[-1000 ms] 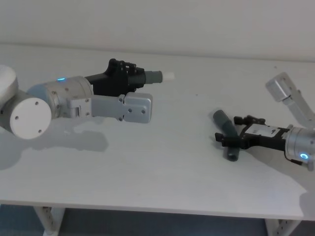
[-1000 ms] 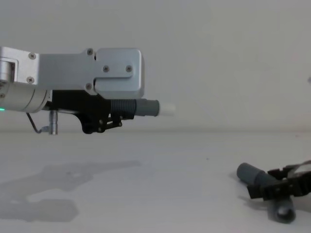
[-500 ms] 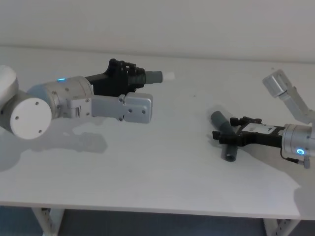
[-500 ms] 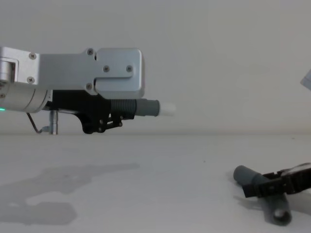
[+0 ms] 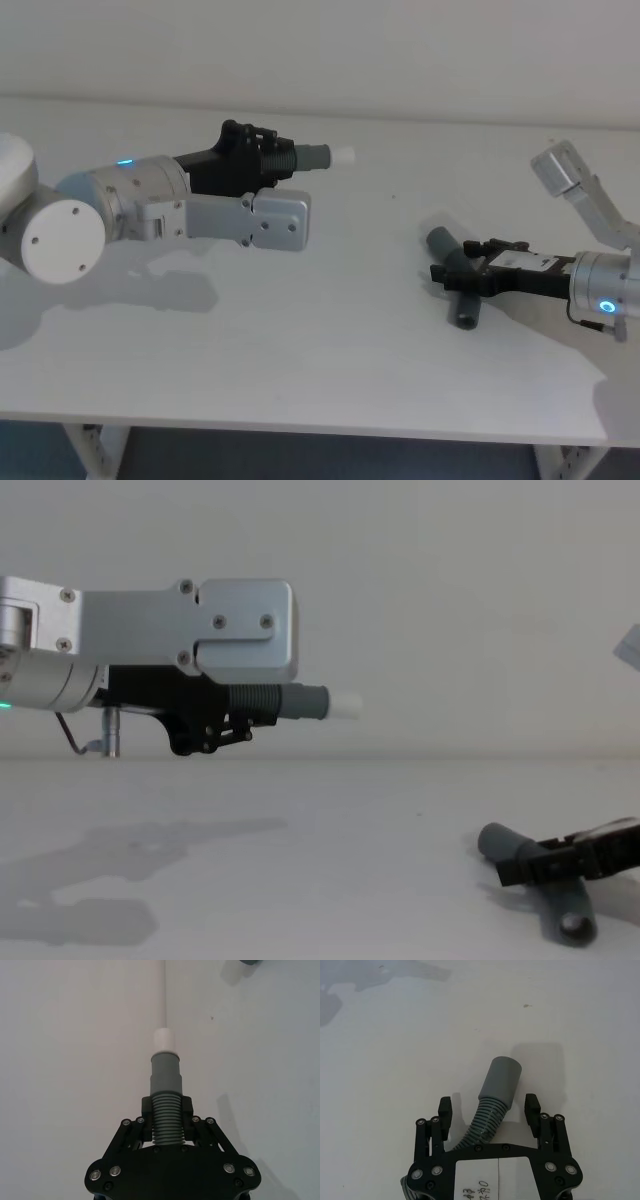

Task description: Use both hands to pick up one end of the pipe from the table, align the ends, and insert them.

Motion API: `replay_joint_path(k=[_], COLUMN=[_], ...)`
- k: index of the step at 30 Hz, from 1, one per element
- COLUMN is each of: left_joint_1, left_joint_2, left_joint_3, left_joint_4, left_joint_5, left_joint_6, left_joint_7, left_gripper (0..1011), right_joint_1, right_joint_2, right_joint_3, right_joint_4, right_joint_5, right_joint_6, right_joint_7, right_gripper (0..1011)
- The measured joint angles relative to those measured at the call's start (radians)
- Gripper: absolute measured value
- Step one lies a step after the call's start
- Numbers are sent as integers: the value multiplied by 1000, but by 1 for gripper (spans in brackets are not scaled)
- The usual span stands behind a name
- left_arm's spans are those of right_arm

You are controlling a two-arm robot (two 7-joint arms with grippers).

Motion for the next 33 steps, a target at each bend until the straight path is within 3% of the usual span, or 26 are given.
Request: replay_joint_path(k=[33], left_joint_1=[0], left_joint_2=[0], left_joint_3=[0], left_joint_4=[0], left_joint_5=[0], left_joint_6=[0], left_joint_7=[0], left_gripper=[320], right_joint_1=[3], right_joint_2=[-3], right_joint_3=[-5], right_joint_4=[9], right_joint_5=[2], right_joint_6=[11], right_joint_7=[4], right_gripper=[848])
